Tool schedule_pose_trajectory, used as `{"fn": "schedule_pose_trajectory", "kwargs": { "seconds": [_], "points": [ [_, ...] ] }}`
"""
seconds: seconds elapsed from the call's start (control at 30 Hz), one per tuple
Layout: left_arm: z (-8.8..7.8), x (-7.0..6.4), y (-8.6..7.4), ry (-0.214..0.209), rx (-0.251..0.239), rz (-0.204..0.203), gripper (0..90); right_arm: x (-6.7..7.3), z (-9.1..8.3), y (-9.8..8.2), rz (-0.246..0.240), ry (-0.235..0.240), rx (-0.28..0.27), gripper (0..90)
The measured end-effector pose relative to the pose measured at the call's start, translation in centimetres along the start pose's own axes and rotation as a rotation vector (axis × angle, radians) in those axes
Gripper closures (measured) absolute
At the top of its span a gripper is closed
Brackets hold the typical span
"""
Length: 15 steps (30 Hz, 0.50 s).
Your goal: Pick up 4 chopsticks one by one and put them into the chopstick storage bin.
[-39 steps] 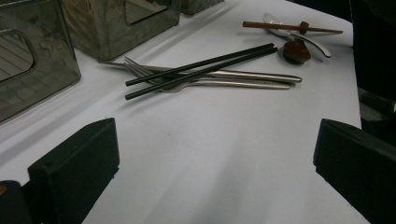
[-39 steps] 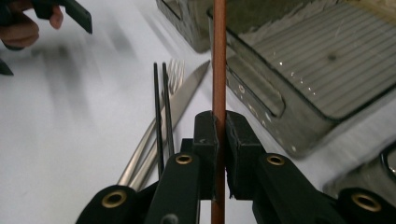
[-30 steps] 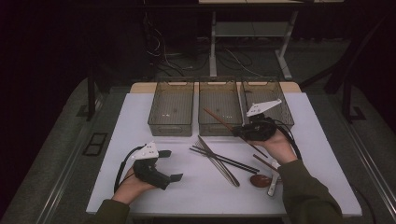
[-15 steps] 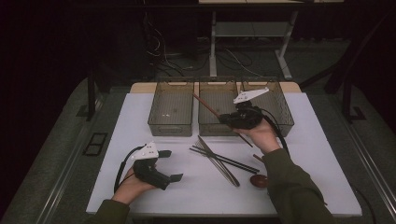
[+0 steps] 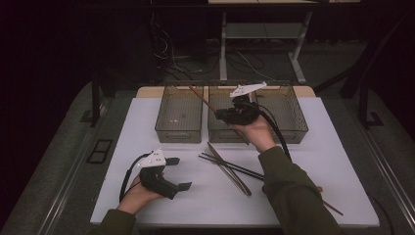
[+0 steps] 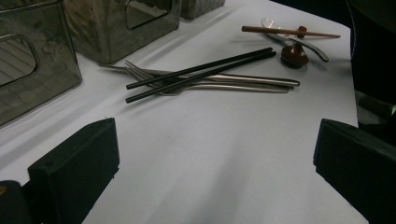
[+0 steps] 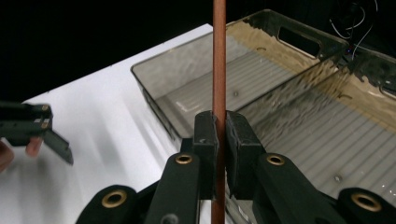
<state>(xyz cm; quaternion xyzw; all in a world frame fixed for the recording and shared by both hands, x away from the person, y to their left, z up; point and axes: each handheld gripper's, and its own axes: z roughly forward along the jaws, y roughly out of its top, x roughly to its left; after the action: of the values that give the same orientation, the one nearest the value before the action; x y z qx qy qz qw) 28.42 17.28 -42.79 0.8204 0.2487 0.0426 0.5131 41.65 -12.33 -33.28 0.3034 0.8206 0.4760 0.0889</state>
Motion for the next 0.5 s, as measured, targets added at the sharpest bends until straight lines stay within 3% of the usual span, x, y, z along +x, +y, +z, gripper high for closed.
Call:
{"fn": "schedule_pose_trajectory", "kwargs": {
  "seconds": [0.5],
  "points": [
    [0.0,0.0,0.0,-0.009,-0.005,-0.001,0.0,0.8,4.6,2.8,-0.008,-0.012,0.004,82.7]
  ]
}}
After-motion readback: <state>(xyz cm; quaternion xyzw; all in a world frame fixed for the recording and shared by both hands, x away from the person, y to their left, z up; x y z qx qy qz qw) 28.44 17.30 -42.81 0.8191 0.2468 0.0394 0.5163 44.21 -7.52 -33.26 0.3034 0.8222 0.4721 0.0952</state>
